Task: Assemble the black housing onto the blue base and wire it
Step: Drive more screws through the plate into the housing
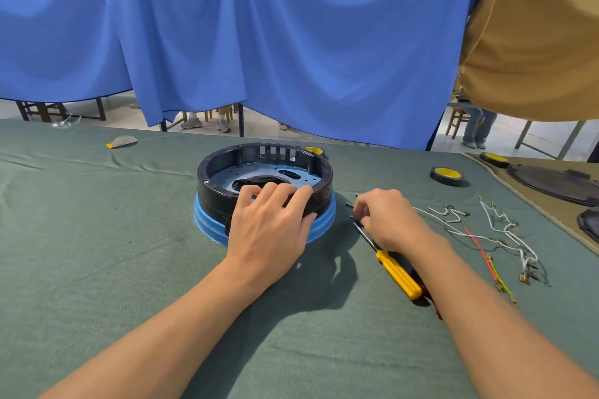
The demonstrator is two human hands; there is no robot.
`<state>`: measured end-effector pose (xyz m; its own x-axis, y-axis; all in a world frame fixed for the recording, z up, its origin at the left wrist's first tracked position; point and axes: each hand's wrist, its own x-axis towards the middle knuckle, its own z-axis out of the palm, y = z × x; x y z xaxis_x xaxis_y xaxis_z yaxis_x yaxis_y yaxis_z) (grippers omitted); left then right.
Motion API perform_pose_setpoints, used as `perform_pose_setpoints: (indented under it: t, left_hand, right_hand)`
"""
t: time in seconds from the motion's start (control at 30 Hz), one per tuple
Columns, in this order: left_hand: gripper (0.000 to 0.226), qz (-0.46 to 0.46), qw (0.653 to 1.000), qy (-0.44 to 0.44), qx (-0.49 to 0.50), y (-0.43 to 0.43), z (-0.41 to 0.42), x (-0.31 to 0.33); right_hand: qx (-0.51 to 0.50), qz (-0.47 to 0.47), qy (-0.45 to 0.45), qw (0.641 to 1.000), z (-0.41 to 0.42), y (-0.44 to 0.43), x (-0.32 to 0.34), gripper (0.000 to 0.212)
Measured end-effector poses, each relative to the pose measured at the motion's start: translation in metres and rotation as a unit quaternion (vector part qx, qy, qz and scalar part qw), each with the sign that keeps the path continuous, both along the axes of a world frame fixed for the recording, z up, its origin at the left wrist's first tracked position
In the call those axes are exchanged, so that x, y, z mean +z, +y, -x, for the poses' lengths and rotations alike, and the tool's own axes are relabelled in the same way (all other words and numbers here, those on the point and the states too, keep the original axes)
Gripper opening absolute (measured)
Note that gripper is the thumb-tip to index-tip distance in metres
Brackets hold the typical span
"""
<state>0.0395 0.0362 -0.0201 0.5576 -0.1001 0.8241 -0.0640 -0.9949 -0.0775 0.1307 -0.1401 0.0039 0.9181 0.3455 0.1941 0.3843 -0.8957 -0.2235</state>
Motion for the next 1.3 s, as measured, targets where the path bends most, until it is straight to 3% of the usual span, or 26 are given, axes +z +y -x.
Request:
perform_pose_setpoints:
  t: [0.17, 0.27, 0.33, 0.4, 0.53, 0.67, 0.9, 1.17, 1.3]
  left_hand:
    - [0.057, -0.034, 0.996, 0.069, 0.035, -0.003, 0.004, 0.005]
    - [0.055, -0.037, 0.996, 0.075, 0.042, -0.005, 0.003, 0.008]
    - [0.053, -0.035, 0.995, 0.081, 0.038, -0.005, 0.002, 0.01]
    - [0.053, -0.034, 0.995, 0.085, 0.028, -0.003, 0.0, 0.013]
    - [0.055, -0.026, 0.995, 0.093, 0.016, 0.0, -0.001, 0.018]
    - [0.053, -0.009, 0.995, 0.096, 0.015, 0.002, -0.001, 0.022]
    - [0.055, -0.017, 0.999, 0.044, 0.018, 0.004, -0.003, 0.024]
    - [0.059, -0.055, 0.996, 0.058, 0.029, 0.004, 0.0, 0.024]
    - [0.084, -0.081, 0.991, 0.093, 0.042, 0.005, 0.002, 0.025]
  right_hand:
    - [-0.028, -0.007, 0.016, 0.999, 0.002, 0.002, 0.004, 0.014]
    - [-0.043, -0.166, 0.024, 0.985, 0.008, 0.005, 0.021, 0.011]
    - [-0.021, -0.366, 0.115, 0.923, 0.02, 0.013, 0.037, 0.011]
    - [0.004, -0.509, 0.237, 0.828, 0.033, 0.024, 0.048, 0.013]
    - [-0.018, -0.598, 0.296, 0.745, 0.044, 0.044, 0.042, 0.019]
    - [-0.067, -0.646, 0.287, 0.705, 0.042, 0.051, 0.036, 0.02]
    - [-0.051, -0.698, 0.351, 0.622, 0.042, 0.045, 0.037, 0.019]
    - [-0.041, -0.708, 0.353, 0.611, 0.039, 0.042, 0.038, 0.019]
    - [-0.045, -0.721, 0.349, 0.597, 0.037, 0.039, 0.04, 0.018]
